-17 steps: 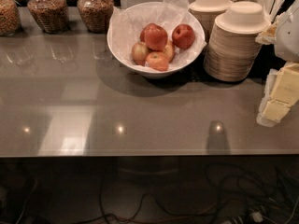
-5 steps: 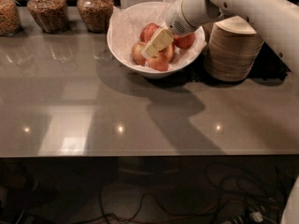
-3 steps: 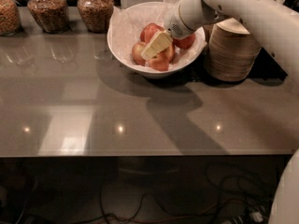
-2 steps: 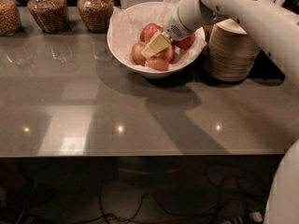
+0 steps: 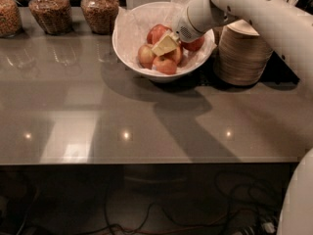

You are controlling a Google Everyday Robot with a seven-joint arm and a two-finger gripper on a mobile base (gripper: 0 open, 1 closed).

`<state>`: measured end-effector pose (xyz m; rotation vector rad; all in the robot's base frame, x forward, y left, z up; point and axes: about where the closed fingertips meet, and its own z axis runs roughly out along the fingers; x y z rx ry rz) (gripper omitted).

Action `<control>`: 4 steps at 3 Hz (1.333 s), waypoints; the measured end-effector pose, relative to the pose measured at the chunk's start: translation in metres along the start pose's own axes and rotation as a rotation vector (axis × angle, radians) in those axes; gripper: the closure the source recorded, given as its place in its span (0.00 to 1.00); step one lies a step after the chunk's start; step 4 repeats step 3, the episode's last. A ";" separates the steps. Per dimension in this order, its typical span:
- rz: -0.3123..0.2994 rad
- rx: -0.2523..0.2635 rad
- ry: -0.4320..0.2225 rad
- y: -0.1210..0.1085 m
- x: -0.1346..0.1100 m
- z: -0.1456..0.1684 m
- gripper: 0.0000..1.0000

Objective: Pick apple from white bowl

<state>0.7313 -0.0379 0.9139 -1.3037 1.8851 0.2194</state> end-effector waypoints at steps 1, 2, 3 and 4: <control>-0.015 0.012 -0.004 0.002 0.001 -0.025 0.97; -0.055 0.020 -0.022 0.010 0.003 -0.069 1.00; -0.096 -0.013 -0.017 0.034 0.016 -0.118 1.00; -0.096 -0.013 -0.017 0.034 0.016 -0.118 1.00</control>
Offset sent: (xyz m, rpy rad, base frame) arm -0.0823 -0.0728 0.0746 -0.0237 -0.1113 0.0507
